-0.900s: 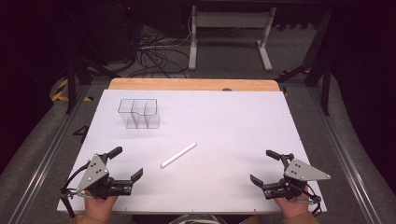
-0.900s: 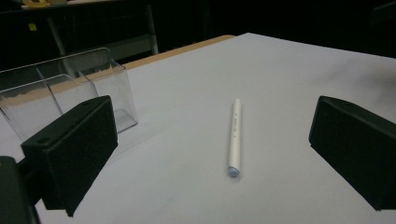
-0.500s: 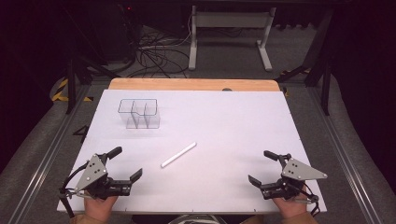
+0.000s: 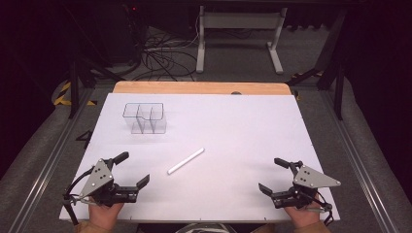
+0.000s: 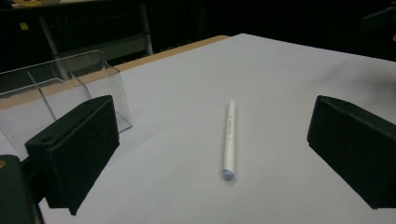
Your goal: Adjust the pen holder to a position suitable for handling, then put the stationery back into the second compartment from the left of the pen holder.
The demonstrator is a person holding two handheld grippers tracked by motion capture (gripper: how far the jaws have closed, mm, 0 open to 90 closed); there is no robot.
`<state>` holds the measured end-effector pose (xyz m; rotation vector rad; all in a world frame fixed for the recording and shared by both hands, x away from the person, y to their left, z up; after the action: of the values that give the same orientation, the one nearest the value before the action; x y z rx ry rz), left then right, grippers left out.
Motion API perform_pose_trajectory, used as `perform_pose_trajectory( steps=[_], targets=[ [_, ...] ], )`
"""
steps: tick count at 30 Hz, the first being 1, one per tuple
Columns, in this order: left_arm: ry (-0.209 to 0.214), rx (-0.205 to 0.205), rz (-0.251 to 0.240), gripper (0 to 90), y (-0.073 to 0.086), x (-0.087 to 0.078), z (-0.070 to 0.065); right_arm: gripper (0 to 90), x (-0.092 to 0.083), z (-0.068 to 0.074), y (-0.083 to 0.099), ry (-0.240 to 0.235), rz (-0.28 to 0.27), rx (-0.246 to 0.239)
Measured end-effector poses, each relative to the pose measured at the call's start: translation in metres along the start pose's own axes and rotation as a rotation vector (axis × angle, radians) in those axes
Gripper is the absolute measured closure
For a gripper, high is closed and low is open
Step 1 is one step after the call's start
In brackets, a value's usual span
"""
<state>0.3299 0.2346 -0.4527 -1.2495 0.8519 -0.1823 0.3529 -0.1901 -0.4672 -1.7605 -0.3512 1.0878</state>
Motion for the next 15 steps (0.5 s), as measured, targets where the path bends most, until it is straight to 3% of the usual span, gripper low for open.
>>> perform_pose_trajectory(
  steps=[8, 11, 15],
  targets=[
    [0.017, 0.002, 0.017, 3.0, -0.005, 0.005, -0.002, 4.3, -0.002, 0.001, 0.001, -0.004, 0.001, 0.008],
    [0.036, -0.004, 0.022, 2.8, -0.009, 0.008, -0.004, 4.4, -0.002, 0.001, 0.002, -0.003, 0.003, 0.008],
    [0.072, 0.02, 0.036, 2.5, -0.021, 0.015, -0.008, 4.4, -0.005, 0.001, 0.004, 0.003, 0.0, 0.018]
  ],
)
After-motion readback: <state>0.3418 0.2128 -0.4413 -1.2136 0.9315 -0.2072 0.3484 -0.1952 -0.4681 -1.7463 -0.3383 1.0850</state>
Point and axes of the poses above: each handheld gripper's, and its own axes: x roughly forward along the jaws, y roughly out of its underside, z roughly to its left, the point moved 7 cm from there along x, roughly forward along the jaws, and after that the axes turned 15 degrees about z, right-handed, at the moved point
